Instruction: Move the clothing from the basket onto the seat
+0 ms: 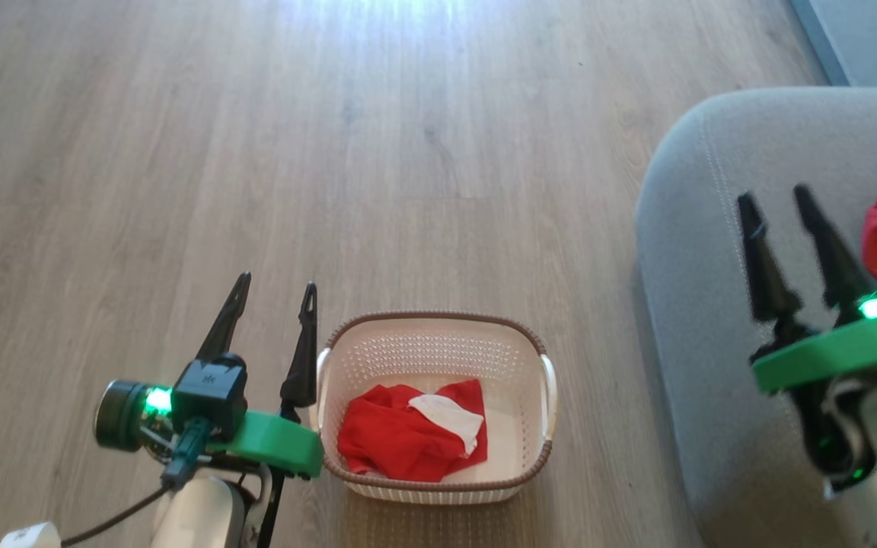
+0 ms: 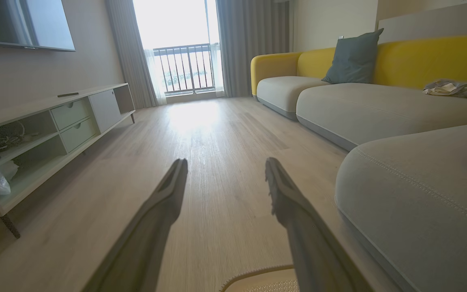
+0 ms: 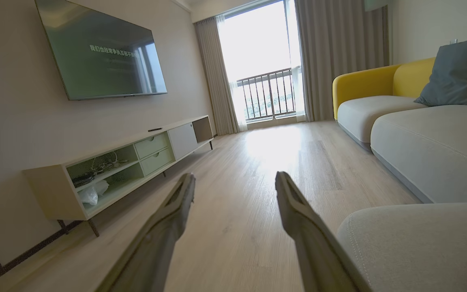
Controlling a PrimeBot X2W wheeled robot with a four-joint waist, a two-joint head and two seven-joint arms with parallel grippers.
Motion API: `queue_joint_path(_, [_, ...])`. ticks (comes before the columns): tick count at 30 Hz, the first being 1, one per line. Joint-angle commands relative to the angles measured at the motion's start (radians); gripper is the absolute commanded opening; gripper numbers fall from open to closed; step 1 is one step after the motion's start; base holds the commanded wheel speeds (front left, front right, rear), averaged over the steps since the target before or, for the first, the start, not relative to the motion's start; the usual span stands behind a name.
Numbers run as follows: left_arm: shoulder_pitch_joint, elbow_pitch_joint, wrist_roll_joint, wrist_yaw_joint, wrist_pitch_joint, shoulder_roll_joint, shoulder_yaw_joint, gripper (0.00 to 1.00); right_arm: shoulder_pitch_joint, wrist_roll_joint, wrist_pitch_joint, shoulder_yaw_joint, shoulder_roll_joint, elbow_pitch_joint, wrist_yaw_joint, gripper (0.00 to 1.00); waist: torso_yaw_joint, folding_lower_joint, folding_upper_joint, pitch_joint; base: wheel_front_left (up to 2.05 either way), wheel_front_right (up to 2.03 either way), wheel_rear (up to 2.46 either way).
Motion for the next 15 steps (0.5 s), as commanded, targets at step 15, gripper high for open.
queue_joint_path(15, [0.04, -0.021, -0.032, 0.025, -0.005, -0.012, 0.063, 1.0, 0.171, -0.112, -0.009, -0.05, 0.124, -0.1, 0.0, 1.0, 0.048, 0.0001, 0.0, -0.038, 0.0, 0.0, 0.0])
